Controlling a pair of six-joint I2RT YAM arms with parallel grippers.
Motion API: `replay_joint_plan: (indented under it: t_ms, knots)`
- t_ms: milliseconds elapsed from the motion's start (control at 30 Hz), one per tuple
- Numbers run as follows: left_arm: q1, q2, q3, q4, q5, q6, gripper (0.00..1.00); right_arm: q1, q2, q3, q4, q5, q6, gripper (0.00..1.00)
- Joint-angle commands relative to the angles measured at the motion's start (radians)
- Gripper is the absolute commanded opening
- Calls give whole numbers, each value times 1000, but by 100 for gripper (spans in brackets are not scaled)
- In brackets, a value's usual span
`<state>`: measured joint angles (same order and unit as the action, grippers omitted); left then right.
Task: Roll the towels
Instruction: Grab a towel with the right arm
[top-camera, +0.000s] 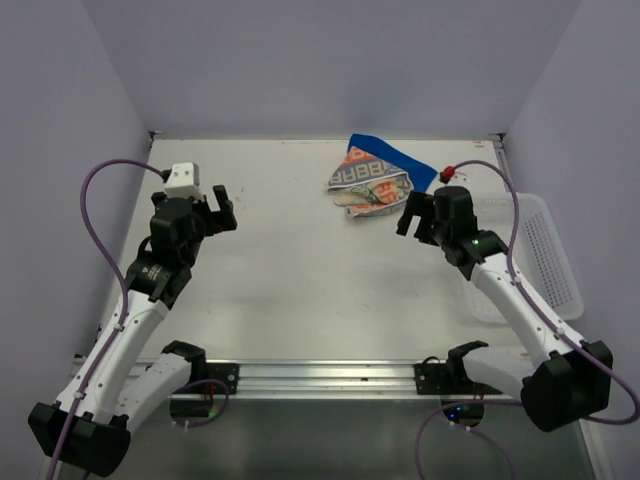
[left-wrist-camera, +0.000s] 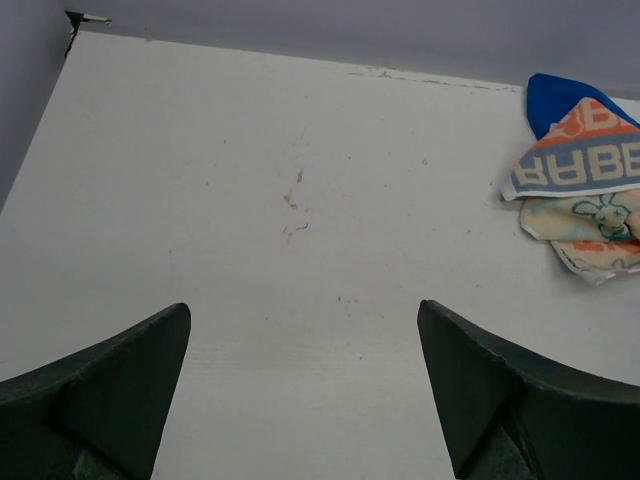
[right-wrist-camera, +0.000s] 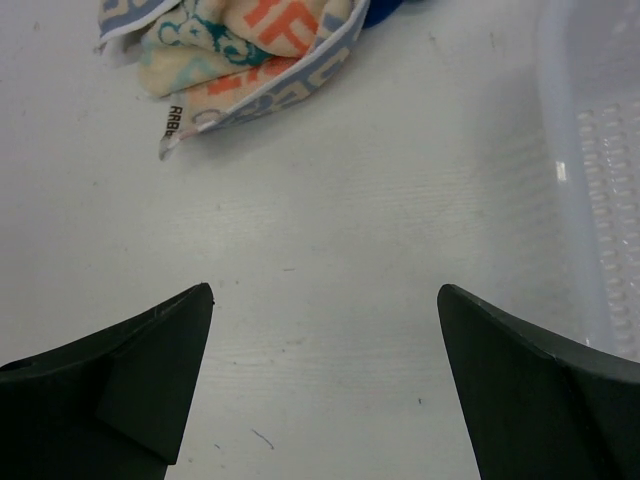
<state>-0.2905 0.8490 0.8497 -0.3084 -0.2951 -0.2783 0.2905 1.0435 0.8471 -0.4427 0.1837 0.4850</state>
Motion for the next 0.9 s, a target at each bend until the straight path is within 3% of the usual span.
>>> replay_joint_plan:
  t_ms: [0, 300, 500, 767, 800, 867]
  knots:
    - [-2, -4, 9, 28, 24, -15, 100, 74, 148, 150, 52, 8, -55, 99]
    - [-2, 2, 8, 40, 91, -10, 100, 85, 510, 388, 29, 175, 188, 97]
    - [5, 1, 6, 48, 129, -10, 100, 91, 720, 457, 99, 160, 328, 89]
    - [-7, 4, 12, 45, 142, -4, 100, 91, 934, 619, 96, 163, 371, 89]
    - [-9, 2, 12, 45, 142, -4, 100, 91, 966, 650, 82, 161, 371, 87]
    - [-12, -2, 12, 43, 142, -2, 100, 93, 989, 667, 76, 152, 368, 73]
